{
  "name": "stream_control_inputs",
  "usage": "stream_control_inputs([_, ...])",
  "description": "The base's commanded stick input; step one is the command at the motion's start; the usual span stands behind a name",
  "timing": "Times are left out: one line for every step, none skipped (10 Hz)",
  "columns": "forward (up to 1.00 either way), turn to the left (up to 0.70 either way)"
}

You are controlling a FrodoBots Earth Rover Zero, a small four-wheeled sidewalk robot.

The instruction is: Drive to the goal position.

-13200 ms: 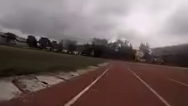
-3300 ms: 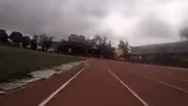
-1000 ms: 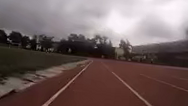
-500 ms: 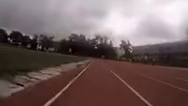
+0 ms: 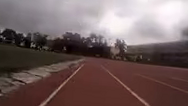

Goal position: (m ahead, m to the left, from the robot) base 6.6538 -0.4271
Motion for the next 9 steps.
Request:
stream_control_inputs([0.70, 0.02])
stream_control_inputs([0.70, 0.00])
stream_control_inputs([0.70, 0.00])
stream_control_inputs([0.70, 0.05])
stream_control_inputs([0.70, 0.10])
stream_control_inputs([0.70, 0.16])
stream_control_inputs([0.70, 0.10])
stream_control_inputs([0.70, 0.00])
stream_control_inputs([0.70, 0.00])
